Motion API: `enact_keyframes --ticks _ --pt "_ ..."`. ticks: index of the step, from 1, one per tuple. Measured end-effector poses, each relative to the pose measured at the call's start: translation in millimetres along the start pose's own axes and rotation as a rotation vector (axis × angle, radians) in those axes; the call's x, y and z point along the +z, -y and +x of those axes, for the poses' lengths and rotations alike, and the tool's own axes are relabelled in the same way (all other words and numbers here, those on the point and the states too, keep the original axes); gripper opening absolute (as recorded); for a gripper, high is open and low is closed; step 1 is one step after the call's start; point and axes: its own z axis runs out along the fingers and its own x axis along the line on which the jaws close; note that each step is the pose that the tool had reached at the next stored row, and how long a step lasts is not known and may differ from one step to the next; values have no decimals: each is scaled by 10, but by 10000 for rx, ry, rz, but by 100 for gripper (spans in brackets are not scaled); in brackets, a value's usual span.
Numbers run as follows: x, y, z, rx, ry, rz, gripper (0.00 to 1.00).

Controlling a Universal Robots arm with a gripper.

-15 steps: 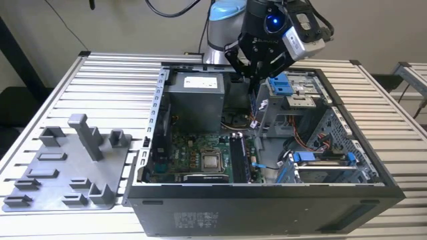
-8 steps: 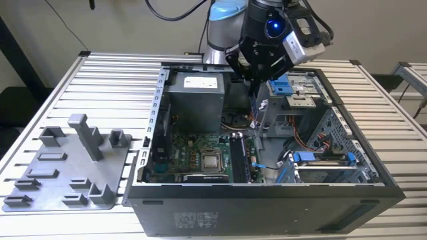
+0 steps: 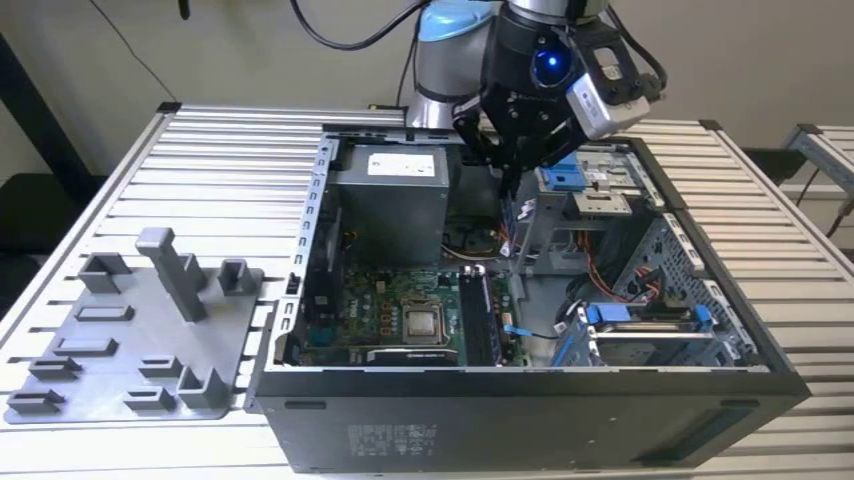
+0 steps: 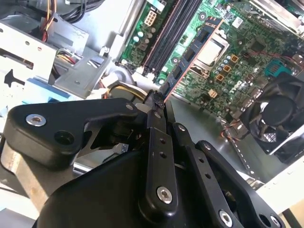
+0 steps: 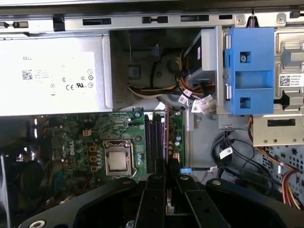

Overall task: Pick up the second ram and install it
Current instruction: 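Insert the second ram into the second slot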

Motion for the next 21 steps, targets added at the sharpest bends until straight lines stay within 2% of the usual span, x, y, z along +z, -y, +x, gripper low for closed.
enact_keyframes --ticks 9,21 --pt "82 20 -19 0 0 0 14" --pt "233 36 -21 0 0 4 14"
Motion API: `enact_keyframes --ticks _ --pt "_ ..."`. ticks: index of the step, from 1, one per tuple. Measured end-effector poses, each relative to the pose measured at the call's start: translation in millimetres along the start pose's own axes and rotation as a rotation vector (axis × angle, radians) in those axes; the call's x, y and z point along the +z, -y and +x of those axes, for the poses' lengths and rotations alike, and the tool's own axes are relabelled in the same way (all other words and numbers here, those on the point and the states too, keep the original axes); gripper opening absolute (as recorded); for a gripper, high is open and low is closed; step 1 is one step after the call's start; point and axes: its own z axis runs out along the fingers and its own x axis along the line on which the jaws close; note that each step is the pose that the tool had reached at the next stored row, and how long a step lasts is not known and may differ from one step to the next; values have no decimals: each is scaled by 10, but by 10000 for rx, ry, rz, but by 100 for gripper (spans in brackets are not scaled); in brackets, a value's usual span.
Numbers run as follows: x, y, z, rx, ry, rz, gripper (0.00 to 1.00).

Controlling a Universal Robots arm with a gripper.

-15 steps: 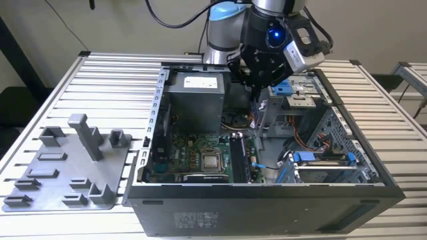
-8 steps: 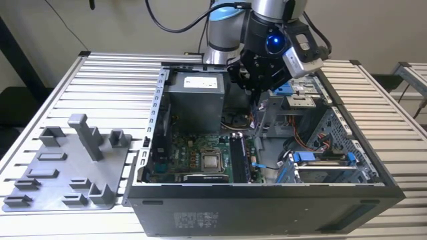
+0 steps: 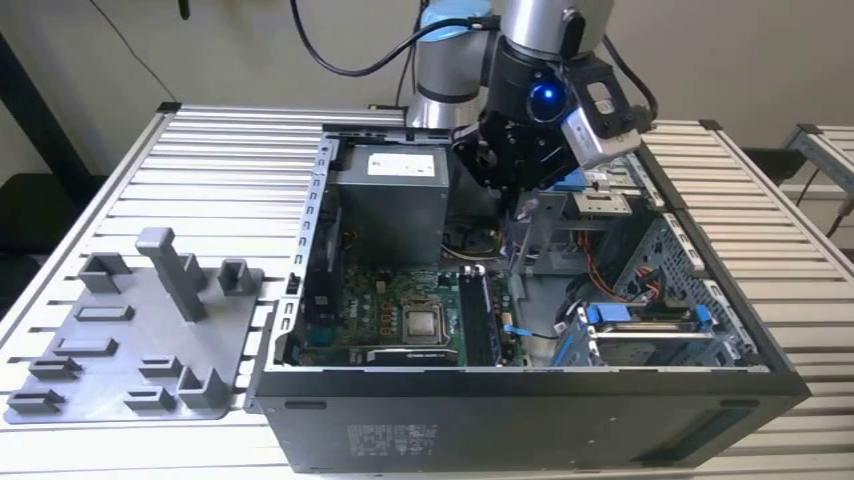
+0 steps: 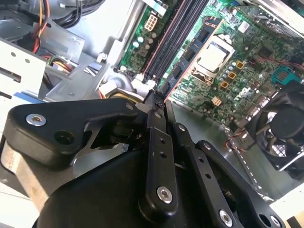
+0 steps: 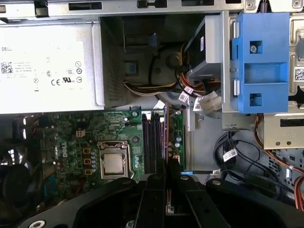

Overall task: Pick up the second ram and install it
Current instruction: 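Insert the second ram into the second slot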

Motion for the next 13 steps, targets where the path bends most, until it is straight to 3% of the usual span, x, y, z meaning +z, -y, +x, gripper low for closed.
enact_keyframes --ticks 13 --pt "191 6 2 -1 1 13 14"
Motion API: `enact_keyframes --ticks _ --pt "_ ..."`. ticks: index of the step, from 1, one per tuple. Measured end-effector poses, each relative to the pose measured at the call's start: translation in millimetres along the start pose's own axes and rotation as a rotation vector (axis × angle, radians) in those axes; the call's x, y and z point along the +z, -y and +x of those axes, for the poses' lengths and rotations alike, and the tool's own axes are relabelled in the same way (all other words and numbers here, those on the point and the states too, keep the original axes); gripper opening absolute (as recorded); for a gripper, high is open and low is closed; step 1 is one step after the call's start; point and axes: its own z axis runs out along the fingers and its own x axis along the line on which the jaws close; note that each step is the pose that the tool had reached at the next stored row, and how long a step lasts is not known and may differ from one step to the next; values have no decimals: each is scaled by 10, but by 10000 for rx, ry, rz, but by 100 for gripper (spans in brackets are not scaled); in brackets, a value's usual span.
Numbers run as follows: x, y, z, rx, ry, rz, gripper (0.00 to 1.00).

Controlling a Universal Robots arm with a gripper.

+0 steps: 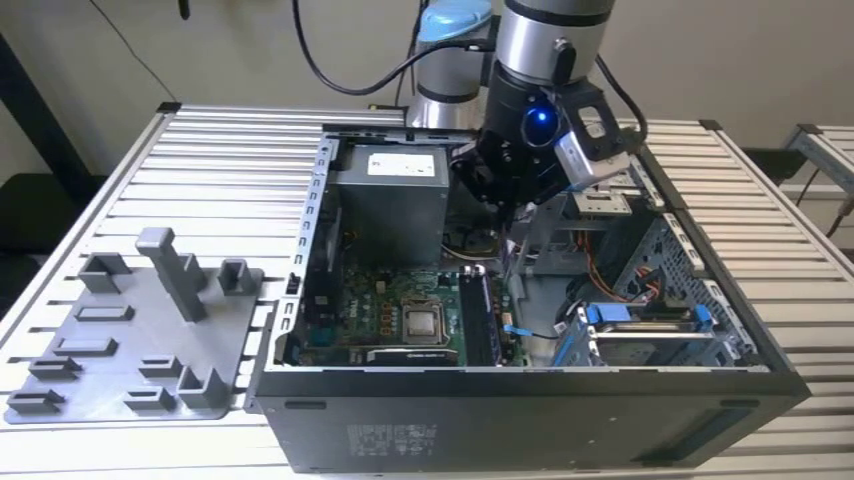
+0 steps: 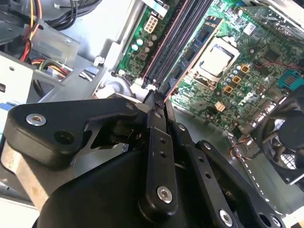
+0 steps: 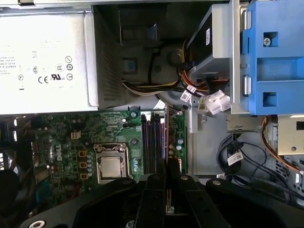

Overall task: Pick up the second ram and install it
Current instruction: 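Insert the second ram into the second slot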

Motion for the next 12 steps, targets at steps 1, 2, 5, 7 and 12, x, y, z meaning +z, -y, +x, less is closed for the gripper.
enact_keyframes --ticks 1,2,5,7,12 --pt "17 0 0 -1 0 4 14" --pt "35 1 0 0 0 5 14" --pt "90 7 0 2 1 7 14" --pt "117 10 0 0 1 25 14" --pt "148 22 4 -10 11 60 14"
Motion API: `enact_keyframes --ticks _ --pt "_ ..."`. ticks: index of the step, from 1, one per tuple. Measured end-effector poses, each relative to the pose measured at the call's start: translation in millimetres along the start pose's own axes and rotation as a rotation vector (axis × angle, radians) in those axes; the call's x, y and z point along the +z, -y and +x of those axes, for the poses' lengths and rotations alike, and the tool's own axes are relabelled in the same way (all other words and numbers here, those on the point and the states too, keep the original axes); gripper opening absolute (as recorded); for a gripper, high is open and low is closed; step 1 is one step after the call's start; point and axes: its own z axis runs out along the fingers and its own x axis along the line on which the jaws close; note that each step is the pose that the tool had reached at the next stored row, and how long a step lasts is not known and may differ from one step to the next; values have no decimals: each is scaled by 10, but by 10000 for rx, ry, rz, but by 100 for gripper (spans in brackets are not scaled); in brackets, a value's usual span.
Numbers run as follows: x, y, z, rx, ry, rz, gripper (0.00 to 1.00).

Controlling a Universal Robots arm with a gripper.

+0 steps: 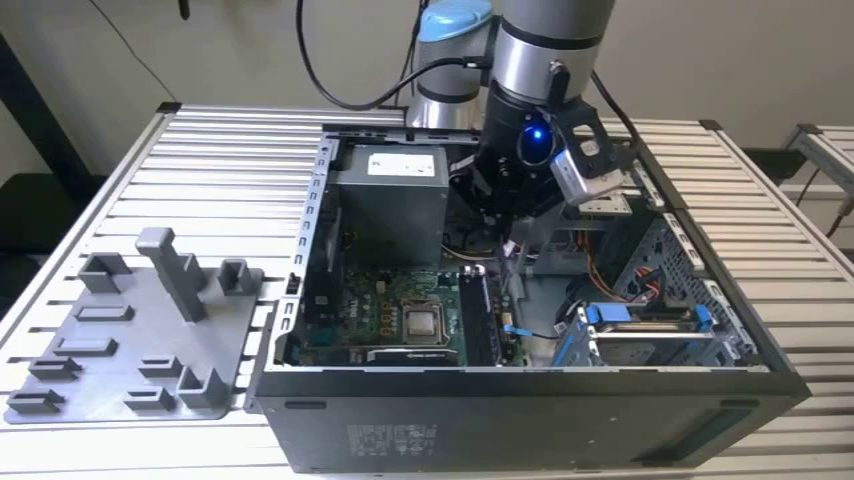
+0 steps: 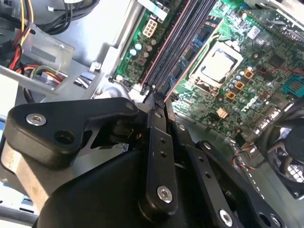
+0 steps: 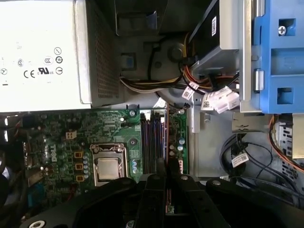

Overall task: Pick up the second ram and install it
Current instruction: 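Insert the second ram into the second slot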

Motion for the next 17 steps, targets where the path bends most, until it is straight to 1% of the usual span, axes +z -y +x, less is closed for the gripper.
enact_keyframes --ticks 3,9,10,11,14,15,17 --pt "41 17 13 -39 2 -1 14" --pt "72 87 28 -270 -2 -3 14" --pt "81 97 43 -282 -1 -6 14" --pt "93 103 76 -284 22 -9 14" --pt "126 119 194 -284 111 -11 14" --pt "141 120 215 -286 125 -12 14" --pt "177 122 227 -292 129 -12 14"
